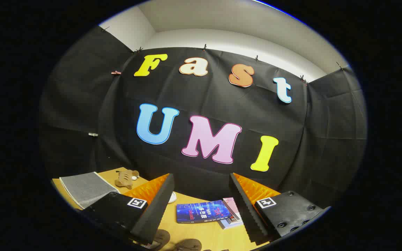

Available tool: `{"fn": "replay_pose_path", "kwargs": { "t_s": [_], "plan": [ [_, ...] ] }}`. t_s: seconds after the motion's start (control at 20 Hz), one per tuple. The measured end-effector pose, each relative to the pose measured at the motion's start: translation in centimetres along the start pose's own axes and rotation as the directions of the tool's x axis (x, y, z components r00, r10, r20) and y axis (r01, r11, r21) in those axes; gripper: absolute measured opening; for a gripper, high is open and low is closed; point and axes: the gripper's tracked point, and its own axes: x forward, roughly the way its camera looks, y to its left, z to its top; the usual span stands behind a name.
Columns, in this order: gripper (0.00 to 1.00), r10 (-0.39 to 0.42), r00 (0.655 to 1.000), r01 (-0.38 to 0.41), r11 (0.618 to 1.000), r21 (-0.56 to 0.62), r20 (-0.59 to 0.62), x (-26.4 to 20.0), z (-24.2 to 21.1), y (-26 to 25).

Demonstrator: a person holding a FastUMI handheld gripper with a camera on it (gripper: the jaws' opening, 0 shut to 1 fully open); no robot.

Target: Open the storage box then place both shoes into the box .Put the left shoe in first, then the right shoe, with the right side of both shoes facing outward in a uniform manner.

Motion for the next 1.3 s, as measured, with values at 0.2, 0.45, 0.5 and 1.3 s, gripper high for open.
{"fn": "replay_pose_path", "kwargs": {
  "t_s": [0.2,0.45,0.5,1.3],
  "plan": [
    [0.98,0.008,1.0,-0.008,1.0,0.001,0.01,0.0,0.2,0.5],
    [0.98,0.027,1.0,-0.027,0.999,0.022,0.007,-0.4,0.1,1.3],
    [0.98,0.033,0.999,-0.033,0.999,0.02,0.006,-0.5,0.1,1.5],
    [0.98,0.127,0.992,-0.128,0.991,0.048,0.01,-2.3,1.2,4.9]
  ]
}}
